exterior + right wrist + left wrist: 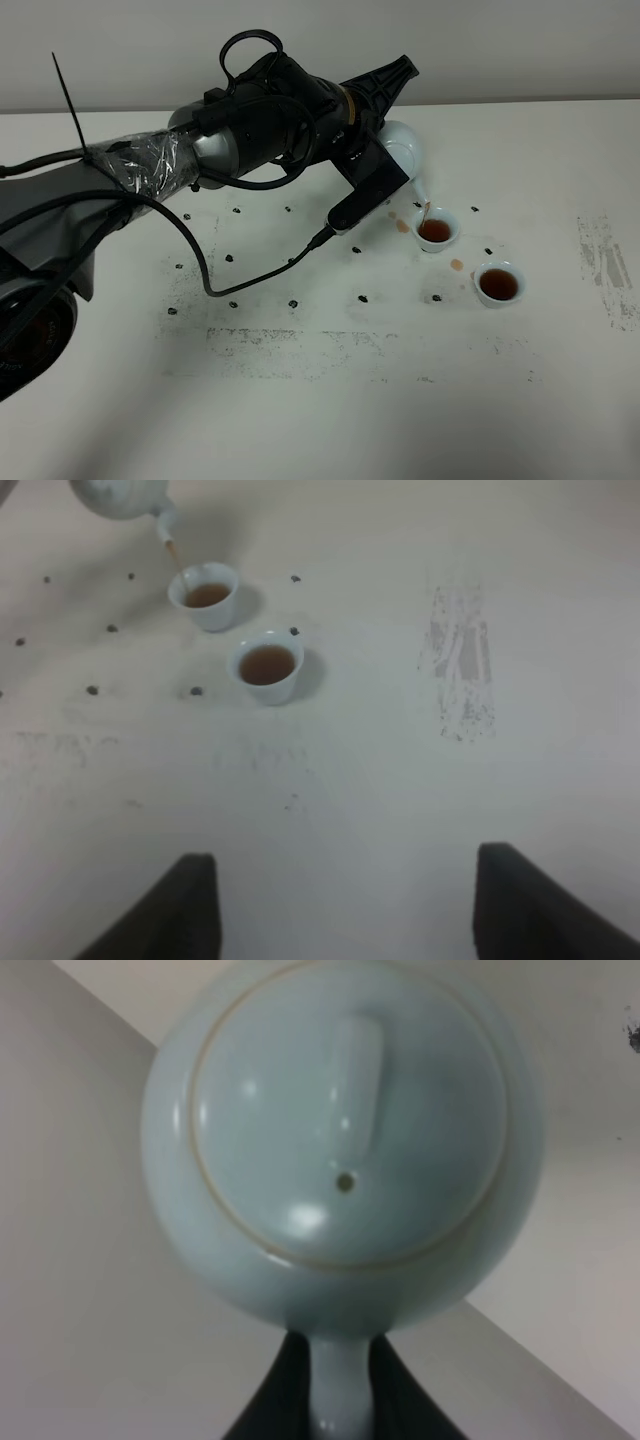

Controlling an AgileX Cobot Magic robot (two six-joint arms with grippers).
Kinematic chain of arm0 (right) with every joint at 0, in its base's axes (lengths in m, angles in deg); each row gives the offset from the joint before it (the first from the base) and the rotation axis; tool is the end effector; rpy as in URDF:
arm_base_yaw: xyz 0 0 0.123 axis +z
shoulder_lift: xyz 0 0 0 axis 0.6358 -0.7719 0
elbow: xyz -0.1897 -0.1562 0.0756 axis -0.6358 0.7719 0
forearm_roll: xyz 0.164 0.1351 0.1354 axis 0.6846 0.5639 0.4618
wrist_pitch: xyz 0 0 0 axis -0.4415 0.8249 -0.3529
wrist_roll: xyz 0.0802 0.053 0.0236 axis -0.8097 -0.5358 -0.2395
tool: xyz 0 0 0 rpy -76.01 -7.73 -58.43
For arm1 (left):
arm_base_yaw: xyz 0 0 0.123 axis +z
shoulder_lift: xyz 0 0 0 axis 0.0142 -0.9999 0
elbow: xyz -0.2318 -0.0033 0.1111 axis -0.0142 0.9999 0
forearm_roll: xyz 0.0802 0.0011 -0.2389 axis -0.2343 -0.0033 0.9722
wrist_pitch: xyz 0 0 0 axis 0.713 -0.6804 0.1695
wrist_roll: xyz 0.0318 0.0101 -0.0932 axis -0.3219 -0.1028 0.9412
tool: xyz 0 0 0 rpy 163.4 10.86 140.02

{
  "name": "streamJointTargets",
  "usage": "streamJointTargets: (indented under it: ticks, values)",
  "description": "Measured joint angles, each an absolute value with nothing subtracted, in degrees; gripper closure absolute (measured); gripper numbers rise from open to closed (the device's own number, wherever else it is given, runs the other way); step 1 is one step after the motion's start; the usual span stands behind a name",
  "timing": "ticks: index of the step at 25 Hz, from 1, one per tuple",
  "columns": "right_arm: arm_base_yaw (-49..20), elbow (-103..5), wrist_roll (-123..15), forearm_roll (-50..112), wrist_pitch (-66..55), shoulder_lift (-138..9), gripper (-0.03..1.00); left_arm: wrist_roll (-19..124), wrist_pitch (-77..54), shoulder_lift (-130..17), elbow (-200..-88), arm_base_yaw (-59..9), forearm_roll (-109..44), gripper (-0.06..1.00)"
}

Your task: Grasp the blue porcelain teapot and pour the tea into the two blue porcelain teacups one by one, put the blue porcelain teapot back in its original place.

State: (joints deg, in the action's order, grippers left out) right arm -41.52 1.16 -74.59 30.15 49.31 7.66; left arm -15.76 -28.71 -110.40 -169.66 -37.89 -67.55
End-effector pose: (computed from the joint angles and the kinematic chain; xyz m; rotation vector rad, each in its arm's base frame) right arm 0.0278 0.0095 0.2746 -0.0103 2.0909 0.0977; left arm 0.4144 -0.2972 0.1895 2.3251 0.5098 0.9177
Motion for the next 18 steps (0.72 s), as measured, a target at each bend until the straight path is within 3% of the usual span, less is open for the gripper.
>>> streamJointTargets:
  ticks: [18]
  values:
    - [-41.52, 1.16, -74.59, 30.15, 49.31, 7.66, 0.44, -15.79, -28.49, -110.4, -169.66, -37.89, -67.55, 0.91]
